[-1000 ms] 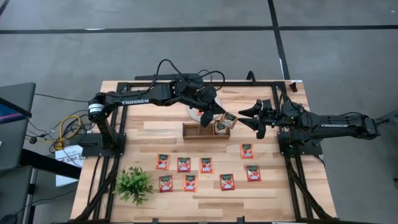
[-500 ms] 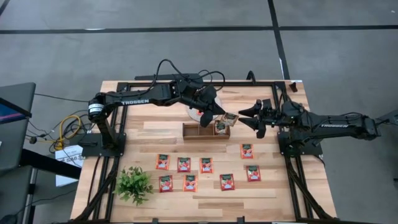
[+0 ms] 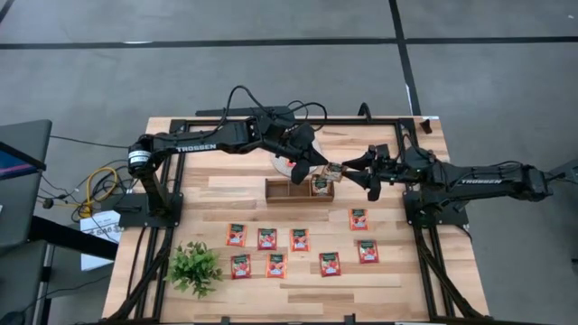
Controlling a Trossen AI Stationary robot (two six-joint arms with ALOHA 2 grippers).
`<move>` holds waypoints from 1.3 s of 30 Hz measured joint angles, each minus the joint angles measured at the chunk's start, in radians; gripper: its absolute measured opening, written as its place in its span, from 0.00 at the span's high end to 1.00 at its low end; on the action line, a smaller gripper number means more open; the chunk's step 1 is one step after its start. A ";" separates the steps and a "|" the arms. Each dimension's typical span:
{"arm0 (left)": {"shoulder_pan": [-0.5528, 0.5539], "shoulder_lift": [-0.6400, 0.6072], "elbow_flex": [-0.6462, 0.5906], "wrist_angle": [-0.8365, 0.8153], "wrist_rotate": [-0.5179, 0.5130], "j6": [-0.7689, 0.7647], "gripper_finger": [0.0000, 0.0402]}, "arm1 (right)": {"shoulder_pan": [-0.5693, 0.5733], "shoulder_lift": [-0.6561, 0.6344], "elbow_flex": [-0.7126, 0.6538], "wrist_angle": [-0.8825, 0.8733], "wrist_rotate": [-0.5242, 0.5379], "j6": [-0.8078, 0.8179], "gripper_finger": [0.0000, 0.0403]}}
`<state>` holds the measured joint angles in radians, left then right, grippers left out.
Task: Pick & Place Tea
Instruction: Put the brown tea bag into the right section of the wooden organizer
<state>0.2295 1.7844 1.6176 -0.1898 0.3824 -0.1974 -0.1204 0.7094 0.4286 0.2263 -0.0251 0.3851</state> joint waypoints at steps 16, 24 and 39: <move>0.000 0.000 0.000 -0.002 0.002 -0.002 1.00 | 0.000 0.000 0.000 0.022 0.005 0.000 0.86; 0.000 0.000 0.000 -0.002 0.001 -0.002 1.00 | 0.000 0.000 0.000 0.025 0.005 -0.019 0.99; 0.000 0.000 0.000 -0.025 -0.032 0.001 0.95 | 0.000 0.000 0.000 0.021 0.007 -0.027 1.00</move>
<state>0.2295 1.7840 1.6176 -0.2149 0.3500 -0.1963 -0.1204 0.7097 0.4285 0.2471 -0.0178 0.3586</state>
